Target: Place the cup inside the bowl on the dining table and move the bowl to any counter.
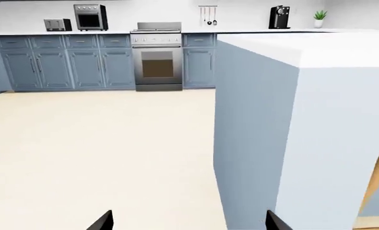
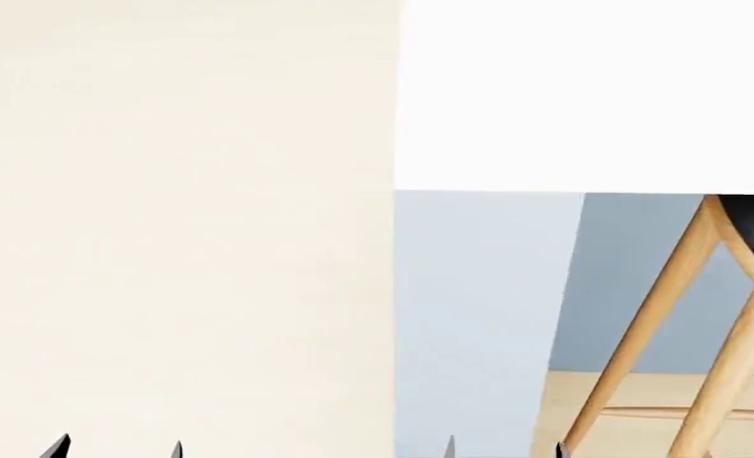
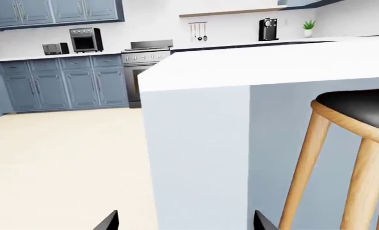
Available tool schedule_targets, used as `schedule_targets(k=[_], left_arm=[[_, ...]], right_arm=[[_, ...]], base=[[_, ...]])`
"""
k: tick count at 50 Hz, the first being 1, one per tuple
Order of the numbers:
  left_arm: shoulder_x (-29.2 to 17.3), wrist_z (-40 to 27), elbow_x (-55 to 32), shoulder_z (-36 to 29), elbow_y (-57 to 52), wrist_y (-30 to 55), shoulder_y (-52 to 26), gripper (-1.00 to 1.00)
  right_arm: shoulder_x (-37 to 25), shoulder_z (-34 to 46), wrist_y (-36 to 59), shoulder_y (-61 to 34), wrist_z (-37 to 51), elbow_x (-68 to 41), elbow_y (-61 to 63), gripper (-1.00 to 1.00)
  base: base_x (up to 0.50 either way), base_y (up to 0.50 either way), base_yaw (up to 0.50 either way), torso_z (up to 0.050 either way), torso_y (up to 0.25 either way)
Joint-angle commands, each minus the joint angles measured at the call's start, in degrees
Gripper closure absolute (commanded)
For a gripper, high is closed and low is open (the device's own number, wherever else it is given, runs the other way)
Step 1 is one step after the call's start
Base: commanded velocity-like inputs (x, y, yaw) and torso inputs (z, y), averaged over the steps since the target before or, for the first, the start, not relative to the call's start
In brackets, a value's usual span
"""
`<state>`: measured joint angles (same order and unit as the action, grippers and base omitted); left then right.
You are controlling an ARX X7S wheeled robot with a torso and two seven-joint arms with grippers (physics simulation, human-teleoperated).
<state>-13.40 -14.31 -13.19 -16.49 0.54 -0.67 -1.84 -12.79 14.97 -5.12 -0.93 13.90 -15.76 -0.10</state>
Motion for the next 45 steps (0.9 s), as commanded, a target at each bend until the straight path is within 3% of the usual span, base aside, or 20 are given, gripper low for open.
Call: schedule_targets(k=[1, 45], left_arm=[[-0.2, -0.2, -0.2, -0.2, 0.0, -0.1, -0.1, -1.00], [-1.1, -0.8, -1.2, -1.1, 0.0, -0.4, -0.3, -1.00]], right_arm=[[-0.2, 0.3, 0.0, -0.1, 0.2, -0.2, -0.1, -1.00], [-1.1, 1.5, 0.1, -0.5, 1.1, -0.9, -0.3, -1.00]], base=[[0.00, -0.50, 0.00, 0.000, 0.000], [0.00, -0.50, 0.00, 0.000, 0.000]])
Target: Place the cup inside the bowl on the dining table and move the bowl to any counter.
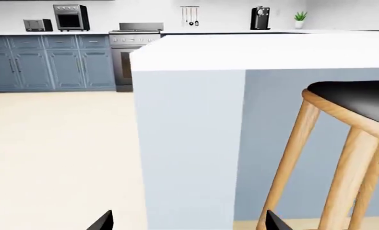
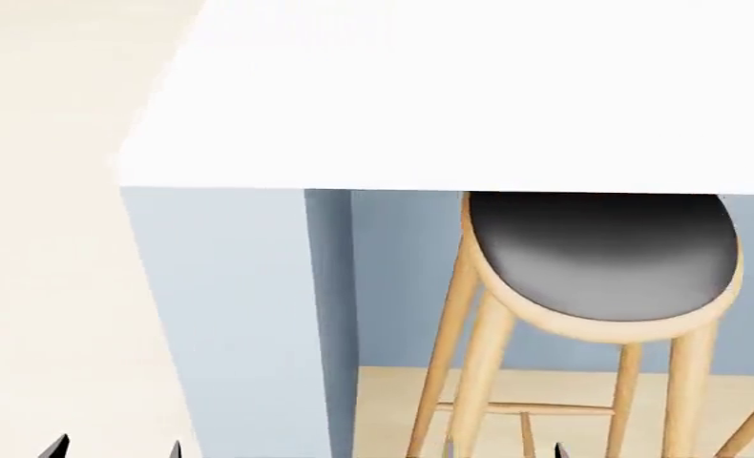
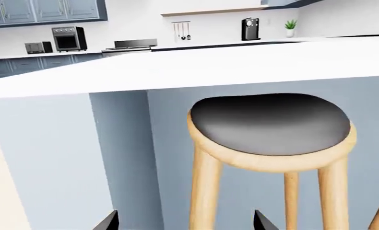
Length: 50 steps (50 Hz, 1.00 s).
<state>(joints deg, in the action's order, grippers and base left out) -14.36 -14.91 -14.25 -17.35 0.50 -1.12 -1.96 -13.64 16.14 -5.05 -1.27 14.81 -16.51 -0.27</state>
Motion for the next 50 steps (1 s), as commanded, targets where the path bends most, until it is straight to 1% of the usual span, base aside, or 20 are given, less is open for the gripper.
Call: schedule_targets(k=[1, 45, 50], left_arm=[[-0.1, -0.2, -0.2, -0.3, 0.0, 0.0, -0.1, -1.00], [-1.1, -0.6, -1.0, -1.1, 0.1, -0.7, -0.1, -1.00], [-0.5, -1.2, -0.6, -1.7, -0.1, 0.0, -0.7, -1.00]], right_arm=[[-0.2, 0.3, 0.1, -0.1, 0.2, -0.2, -0.1, -1.00], [-0.9, 1.4, -0.1, -0.4, 1.0, -0.9, -0.3, -1.00], [-1.0, 1.5, -0.2, -0.4, 1.1, -0.9, -0.3, -1.00]], base=[[0.00, -0.50, 0.00, 0.000, 0.000], [0.00, -0.50, 0.00, 0.000, 0.000], [0.00, -0.50, 0.00, 0.000, 0.000]])
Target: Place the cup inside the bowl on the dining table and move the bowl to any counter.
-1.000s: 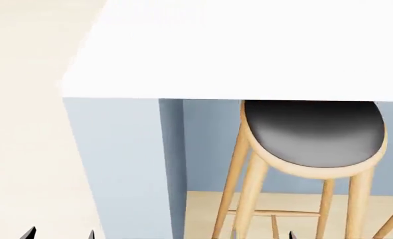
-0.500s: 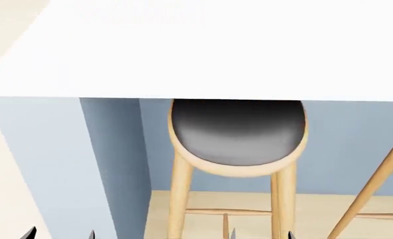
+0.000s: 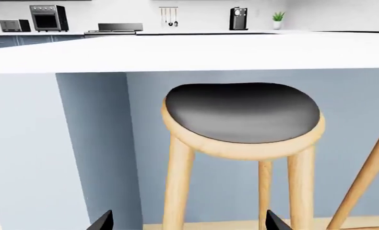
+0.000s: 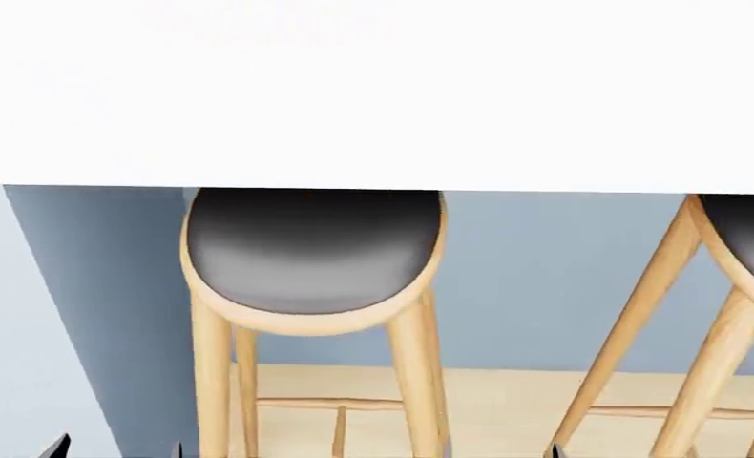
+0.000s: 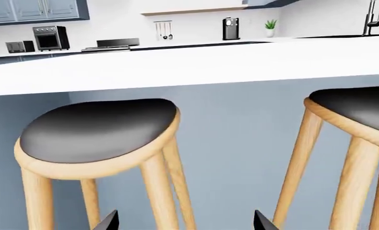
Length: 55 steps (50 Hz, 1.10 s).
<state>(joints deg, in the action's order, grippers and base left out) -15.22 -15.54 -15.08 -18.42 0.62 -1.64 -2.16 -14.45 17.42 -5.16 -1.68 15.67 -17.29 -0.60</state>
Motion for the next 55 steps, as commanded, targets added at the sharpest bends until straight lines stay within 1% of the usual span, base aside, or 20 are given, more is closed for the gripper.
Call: schedule_targets(k=[1, 55], left_arm=[[0.0, -0.3, 0.0, -0.4, -0.1, 0.1, -0.2, -1.00], [-0.8, -0.9, -0.7, -1.4, -0.3, -0.6, -0.1, -1.00]], right_arm=[[-0.2, 0.2, 0.0, 0.0, 0.3, -0.1, 0.0, -1.00], [-1.0, 1.2, 0.1, -0.2, 1.4, -0.8, 0.1, -1.00]], base=[[0.00, -0.50, 0.00, 0.000, 0.000], [0.00, -0.50, 0.00, 0.000, 0.000]])
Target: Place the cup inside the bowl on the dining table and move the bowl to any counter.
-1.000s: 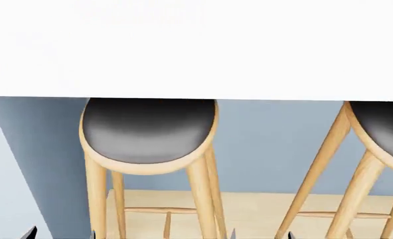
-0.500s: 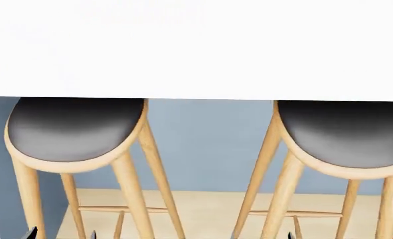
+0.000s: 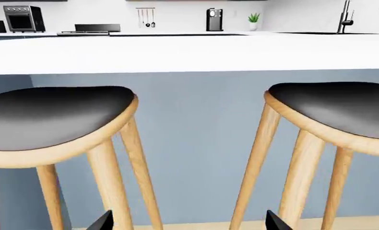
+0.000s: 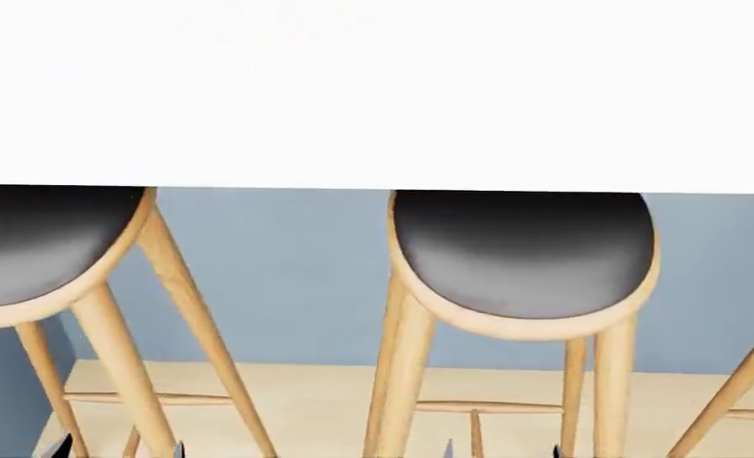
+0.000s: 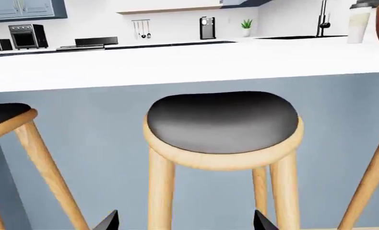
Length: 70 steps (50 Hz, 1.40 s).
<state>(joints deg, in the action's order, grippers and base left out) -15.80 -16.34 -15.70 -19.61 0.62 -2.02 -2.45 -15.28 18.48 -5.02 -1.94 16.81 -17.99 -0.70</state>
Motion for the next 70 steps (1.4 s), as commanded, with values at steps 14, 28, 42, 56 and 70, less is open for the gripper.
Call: schedule_targets(k=[14, 28, 42, 56, 70], left_arm=[[0.0, -0.5, -0.1, -0.7, -0.1, 0.1, -0.2, -1.00], [-0.6, -0.3, -0.6, -0.6, 0.1, 0.0, -0.5, -1.00], [-0.2, -1.0, -0.3, -1.3, -0.1, 0.1, -0.6, -1.00], [-0.5, -1.1, -0.6, -1.4, -0.2, 0.1, -0.6, -1.00], [-1.1, -1.2, -1.2, -1.0, -0.1, -0.4, -0.3, -1.00]], right_arm=[[-0.3, 0.5, 0.0, -0.1, 0.3, -0.4, 0.0, -1.00], [-0.4, 0.7, 0.1, -0.2, 0.7, -0.5, -0.1, -1.00], [-0.7, 0.9, 0.0, -0.3, 0.9, -0.6, -0.1, -1.00], [-0.7, 1.0, -0.1, -0.3, 1.2, -0.8, -0.2, -1.00], [-1.0, 1.2, -0.1, -0.4, 1.5, -1.0, -0.2, -1.00]], base=[[0.00, -0.50, 0.00, 0.000, 0.000], [0.00, -0.50, 0.00, 0.000, 0.000], [0.00, -0.50, 0.00, 0.000, 0.000], [0.00, -0.50, 0.00, 0.000, 0.000], [0.00, -0.50, 0.00, 0.000, 0.000]])
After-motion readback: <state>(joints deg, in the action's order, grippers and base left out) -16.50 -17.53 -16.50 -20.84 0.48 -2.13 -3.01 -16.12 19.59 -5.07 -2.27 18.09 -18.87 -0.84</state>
